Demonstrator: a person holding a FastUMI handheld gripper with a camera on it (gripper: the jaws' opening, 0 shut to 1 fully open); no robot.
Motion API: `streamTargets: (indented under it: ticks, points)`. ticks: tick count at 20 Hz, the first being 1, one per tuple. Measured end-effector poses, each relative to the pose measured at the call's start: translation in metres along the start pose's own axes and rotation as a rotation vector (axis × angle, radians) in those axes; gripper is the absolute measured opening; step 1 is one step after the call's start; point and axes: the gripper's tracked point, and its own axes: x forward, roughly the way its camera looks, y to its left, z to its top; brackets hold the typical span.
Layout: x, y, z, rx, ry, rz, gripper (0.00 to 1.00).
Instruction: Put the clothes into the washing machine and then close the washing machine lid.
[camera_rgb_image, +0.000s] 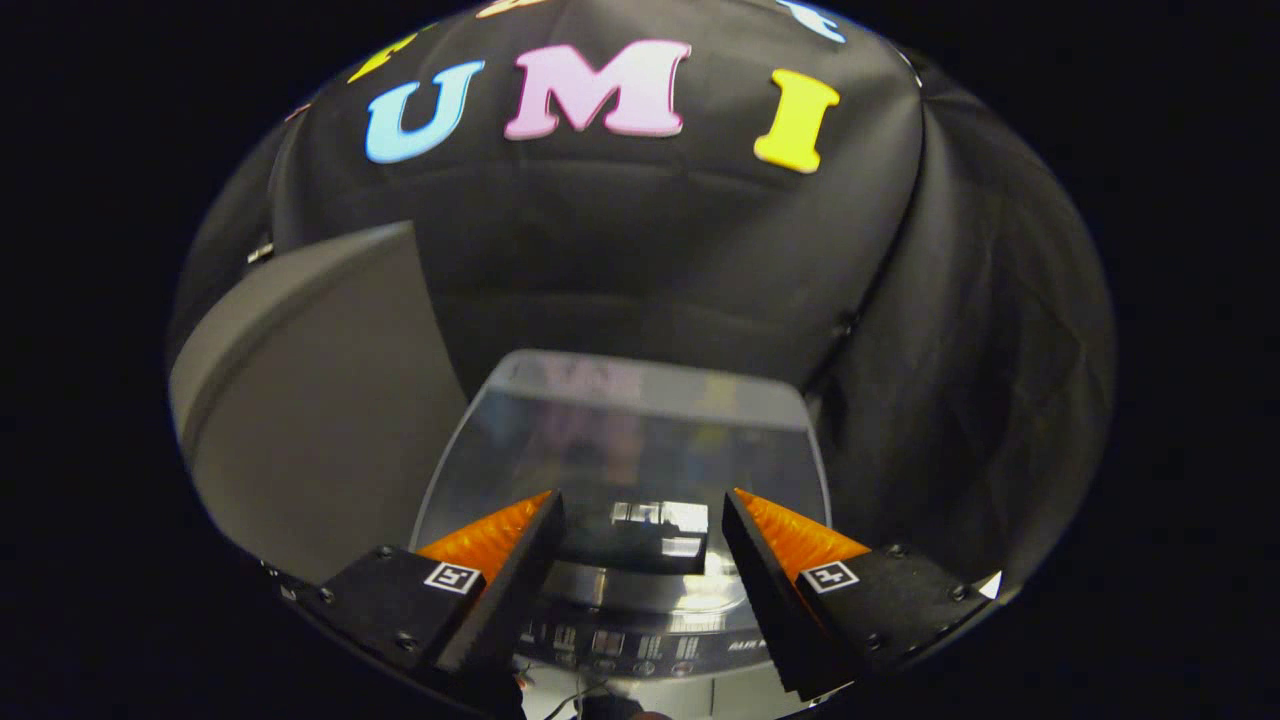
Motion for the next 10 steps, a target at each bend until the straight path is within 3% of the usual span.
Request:
streamTargets:
  ticks: [3,7,10]
  points:
    - [-0.002,-0.003,0.002,-0.032,-0.003,0.001,1.0]
    - [0.002,0.001,0.002,0.049,0.001,0.008,1.0]
    - [0.002,0.001,0.004,0.034,0.012,0.02,1.0]
